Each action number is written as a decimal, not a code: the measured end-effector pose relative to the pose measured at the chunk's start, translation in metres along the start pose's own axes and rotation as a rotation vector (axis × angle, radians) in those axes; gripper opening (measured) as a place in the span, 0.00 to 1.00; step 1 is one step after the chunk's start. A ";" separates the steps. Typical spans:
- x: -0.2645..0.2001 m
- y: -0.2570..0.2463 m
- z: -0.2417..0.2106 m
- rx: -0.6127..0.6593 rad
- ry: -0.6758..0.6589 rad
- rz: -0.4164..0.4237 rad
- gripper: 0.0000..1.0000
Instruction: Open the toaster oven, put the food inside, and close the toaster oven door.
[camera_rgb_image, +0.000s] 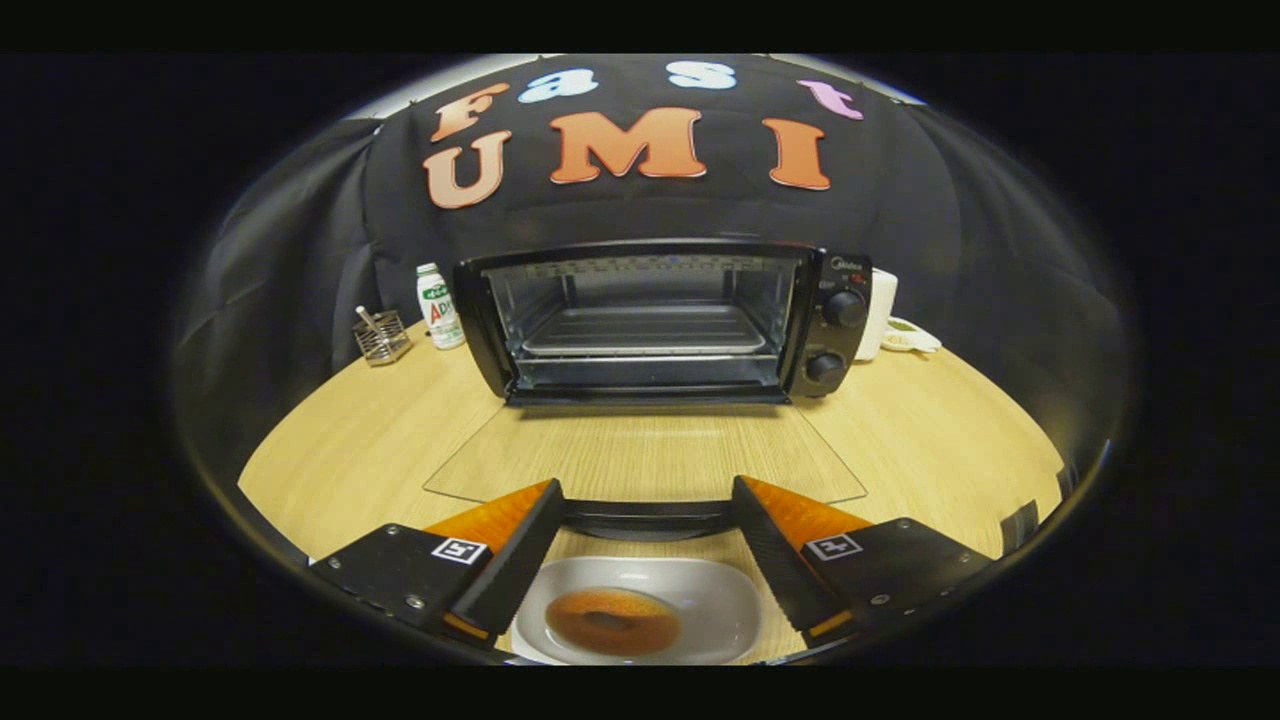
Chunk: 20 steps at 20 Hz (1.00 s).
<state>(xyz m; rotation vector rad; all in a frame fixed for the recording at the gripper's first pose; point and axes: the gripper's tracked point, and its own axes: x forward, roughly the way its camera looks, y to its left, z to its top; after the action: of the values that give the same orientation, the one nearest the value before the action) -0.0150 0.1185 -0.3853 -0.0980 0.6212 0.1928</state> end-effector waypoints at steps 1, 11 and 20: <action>0.005 0.000 -0.004 -0.002 0.013 -0.002 1.00; -0.002 -0.001 0.000 0.026 0.012 0.005 1.00; -0.064 -0.010 -0.011 0.056 0.004 -0.001 0.99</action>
<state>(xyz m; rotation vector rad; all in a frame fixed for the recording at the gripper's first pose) -0.0698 0.0972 -0.3562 -0.0446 0.6303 0.1738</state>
